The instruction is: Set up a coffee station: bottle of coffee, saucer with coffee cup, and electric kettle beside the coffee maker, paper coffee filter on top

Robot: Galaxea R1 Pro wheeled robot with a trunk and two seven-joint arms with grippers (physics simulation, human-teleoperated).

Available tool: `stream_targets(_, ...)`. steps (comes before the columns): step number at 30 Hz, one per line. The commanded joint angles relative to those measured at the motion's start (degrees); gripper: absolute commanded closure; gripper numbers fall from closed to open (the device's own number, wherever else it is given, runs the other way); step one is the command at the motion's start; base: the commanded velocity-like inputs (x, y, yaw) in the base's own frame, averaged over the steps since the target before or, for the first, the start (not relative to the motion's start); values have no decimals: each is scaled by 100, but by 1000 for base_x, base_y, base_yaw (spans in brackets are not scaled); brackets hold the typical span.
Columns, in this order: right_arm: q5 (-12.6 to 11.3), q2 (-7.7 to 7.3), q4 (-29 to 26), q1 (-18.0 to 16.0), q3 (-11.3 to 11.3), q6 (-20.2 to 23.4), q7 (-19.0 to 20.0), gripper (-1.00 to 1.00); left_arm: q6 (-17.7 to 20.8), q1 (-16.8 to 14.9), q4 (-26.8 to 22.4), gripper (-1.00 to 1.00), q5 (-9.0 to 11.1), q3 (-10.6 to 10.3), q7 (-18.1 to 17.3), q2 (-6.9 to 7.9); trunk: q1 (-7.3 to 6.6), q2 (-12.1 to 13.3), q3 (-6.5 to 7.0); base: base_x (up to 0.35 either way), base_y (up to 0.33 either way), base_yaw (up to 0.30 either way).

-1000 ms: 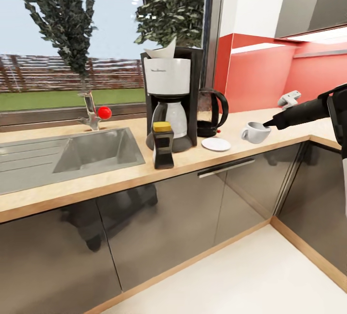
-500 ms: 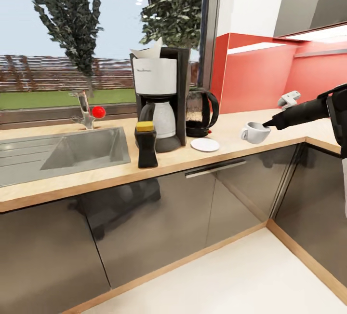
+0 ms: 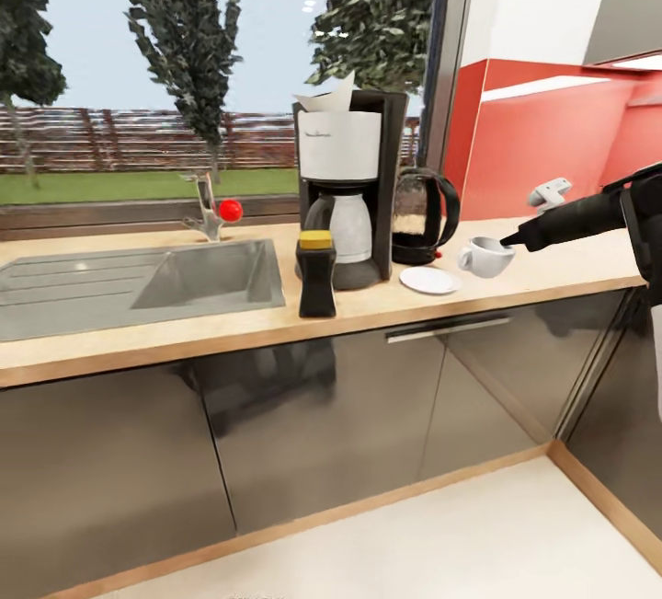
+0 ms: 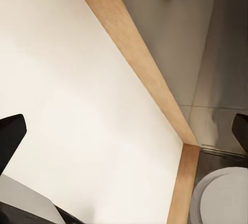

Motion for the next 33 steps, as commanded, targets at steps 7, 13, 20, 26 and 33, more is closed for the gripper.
stream_targets(7,55,-3,-9,-3,7,54,66,100,-14,1,-9,-100,15,-18,-5,1,0,-2,-5,0,-1,266)
stream_targets(13,55,-8,-15,-3,0,54,66,100,-11,1,-9,-100,15,-18,-5,1,0,-2,-5,0,0,95)
stream_targets(20,55,0,-9,-3,7,61,57,100,-12,1,-2,-100,15,-18,-5,1,0,-2,-5,20,-13,3)
stream_targets(26,55,5,35,4,9,57,55,100,-12,2,0,-100,15,-18,-5,3,0,-2,-5,74,-26,0)
stream_targets(33,55,29,301,6,16,36,35,100,-16,1,0,-100,15,-18,-5,1,0,-2,-5,109,-2,0)
